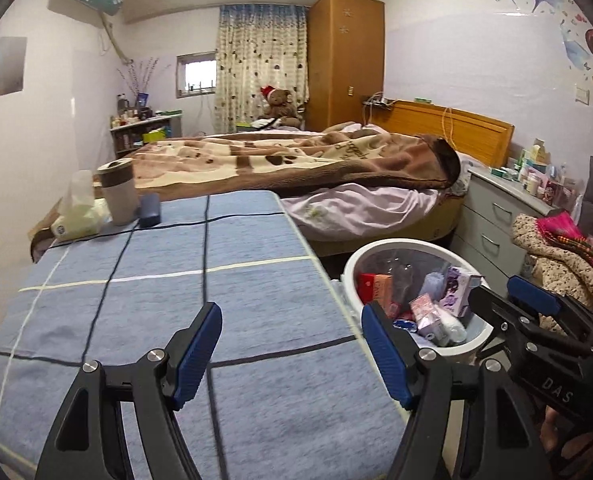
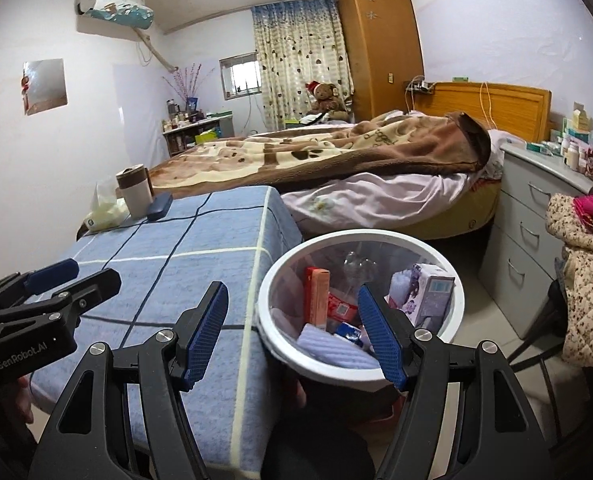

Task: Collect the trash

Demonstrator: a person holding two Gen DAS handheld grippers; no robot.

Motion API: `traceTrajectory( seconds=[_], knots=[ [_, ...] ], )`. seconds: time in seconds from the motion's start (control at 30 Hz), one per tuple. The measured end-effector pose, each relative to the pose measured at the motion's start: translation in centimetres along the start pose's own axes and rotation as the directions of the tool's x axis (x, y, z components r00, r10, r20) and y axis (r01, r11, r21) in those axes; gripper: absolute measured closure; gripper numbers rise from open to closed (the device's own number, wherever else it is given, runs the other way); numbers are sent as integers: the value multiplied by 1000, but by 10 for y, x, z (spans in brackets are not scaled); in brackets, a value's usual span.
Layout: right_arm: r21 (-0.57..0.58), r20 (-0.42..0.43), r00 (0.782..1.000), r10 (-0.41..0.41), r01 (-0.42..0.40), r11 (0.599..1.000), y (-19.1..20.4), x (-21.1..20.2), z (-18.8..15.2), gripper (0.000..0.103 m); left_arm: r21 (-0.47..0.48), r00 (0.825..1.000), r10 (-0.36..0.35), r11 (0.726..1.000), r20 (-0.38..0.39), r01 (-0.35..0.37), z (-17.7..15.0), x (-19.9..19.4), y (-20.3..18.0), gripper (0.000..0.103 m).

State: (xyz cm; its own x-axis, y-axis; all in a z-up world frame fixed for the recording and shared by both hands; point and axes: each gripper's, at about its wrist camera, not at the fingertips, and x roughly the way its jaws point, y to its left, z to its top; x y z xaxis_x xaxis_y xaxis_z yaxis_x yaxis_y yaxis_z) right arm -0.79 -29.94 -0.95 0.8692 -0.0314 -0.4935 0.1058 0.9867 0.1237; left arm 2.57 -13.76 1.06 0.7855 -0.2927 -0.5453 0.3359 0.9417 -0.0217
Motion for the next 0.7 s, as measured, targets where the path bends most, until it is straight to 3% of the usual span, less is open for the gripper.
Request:
traceTrajectory(
  seconds=[0.27,0.7],
  knots=[
    [-20,-4,1000,24,-24,999,13,0,-7,34,-15,996,89,996,28,-89,-12,-13,12,31],
    [-6,-1,1000,29,-29,1000,21,-3,-11,34,-35,993,114,993,40,-112,-18,-18,26,31]
  ],
)
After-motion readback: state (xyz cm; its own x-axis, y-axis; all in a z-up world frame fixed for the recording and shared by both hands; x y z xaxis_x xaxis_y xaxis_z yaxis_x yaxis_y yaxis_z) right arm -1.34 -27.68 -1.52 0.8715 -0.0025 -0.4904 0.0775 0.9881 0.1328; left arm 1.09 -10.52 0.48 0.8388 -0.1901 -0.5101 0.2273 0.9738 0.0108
